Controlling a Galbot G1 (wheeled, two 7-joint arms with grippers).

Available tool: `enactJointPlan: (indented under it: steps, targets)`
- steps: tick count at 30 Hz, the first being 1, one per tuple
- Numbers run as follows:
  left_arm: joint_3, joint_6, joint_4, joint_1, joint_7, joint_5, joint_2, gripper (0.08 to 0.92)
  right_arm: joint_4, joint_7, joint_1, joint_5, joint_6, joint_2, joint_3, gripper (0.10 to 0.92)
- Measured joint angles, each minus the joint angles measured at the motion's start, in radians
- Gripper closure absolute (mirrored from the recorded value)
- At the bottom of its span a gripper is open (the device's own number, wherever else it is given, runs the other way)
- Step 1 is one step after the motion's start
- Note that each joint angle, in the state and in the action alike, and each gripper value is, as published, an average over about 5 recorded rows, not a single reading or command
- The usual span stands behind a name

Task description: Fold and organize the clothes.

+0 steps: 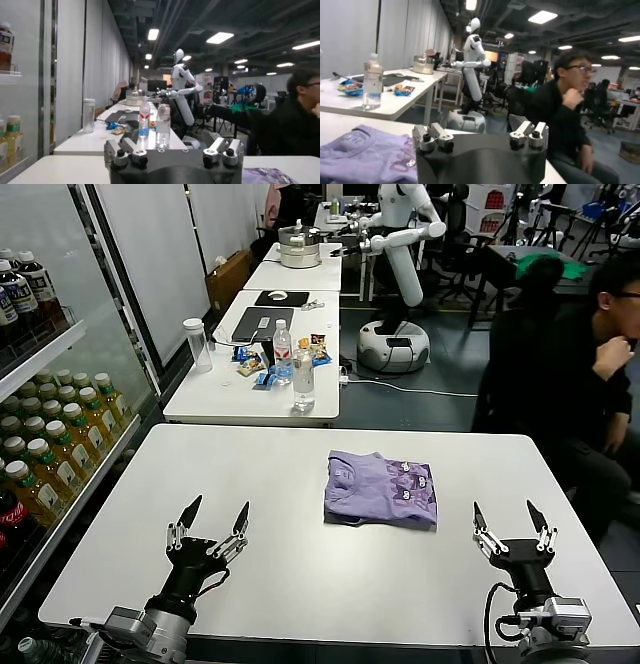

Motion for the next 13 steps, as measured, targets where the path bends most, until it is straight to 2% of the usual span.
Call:
enactJointPlan:
  steps: [13]
  targets:
    - [0.0,0.0,-0.007,0.003,0.0,0.0,-0.001,0.177,0.017,0.036,-0.001,-0.004,-0.002,0.0,0.007,0.203]
